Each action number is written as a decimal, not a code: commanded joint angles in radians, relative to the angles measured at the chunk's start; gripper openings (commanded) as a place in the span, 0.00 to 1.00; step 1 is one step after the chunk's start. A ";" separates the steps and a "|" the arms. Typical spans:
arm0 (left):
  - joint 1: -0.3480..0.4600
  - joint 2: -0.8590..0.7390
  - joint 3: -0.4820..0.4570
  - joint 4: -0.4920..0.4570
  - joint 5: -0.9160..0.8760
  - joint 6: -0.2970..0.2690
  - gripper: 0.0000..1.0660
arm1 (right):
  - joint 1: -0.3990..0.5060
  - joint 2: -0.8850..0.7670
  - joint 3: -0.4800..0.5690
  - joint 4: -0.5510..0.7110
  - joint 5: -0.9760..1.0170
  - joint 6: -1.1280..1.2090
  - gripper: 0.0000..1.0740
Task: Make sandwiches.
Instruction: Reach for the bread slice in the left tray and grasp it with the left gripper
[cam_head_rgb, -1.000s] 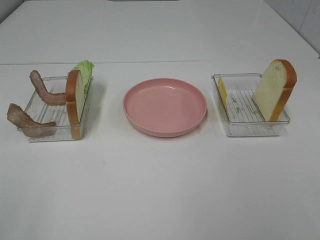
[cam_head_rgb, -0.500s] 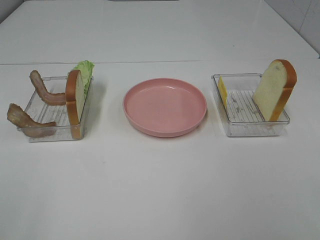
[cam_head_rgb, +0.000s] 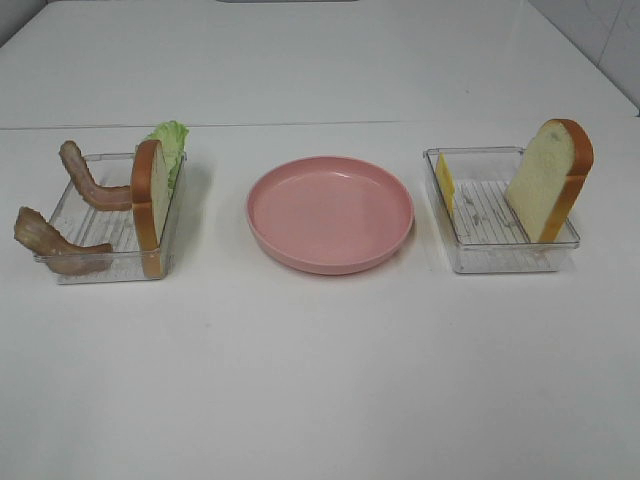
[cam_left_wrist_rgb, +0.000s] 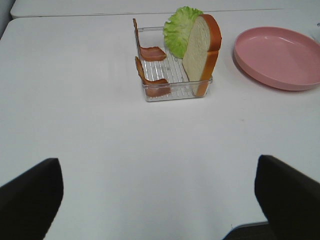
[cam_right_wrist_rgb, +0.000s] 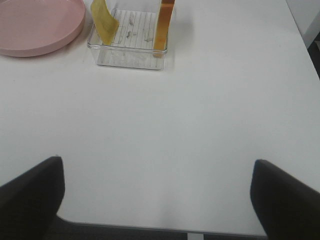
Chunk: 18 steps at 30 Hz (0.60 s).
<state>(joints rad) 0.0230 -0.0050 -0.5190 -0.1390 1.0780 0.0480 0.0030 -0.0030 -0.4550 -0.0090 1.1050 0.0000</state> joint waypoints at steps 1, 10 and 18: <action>0.001 -0.013 0.003 -0.014 -0.008 -0.020 0.90 | -0.004 -0.036 -0.002 0.004 0.000 0.000 0.92; 0.001 0.146 -0.035 -0.014 -0.238 -0.065 0.90 | -0.004 -0.036 -0.002 0.004 0.000 0.000 0.92; -0.008 0.399 -0.038 -0.068 -0.495 -0.065 0.90 | -0.004 -0.036 -0.002 0.004 0.000 0.000 0.92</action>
<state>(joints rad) 0.0230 0.3280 -0.5480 -0.1770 0.6710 -0.0090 0.0030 -0.0030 -0.4550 -0.0090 1.1050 0.0000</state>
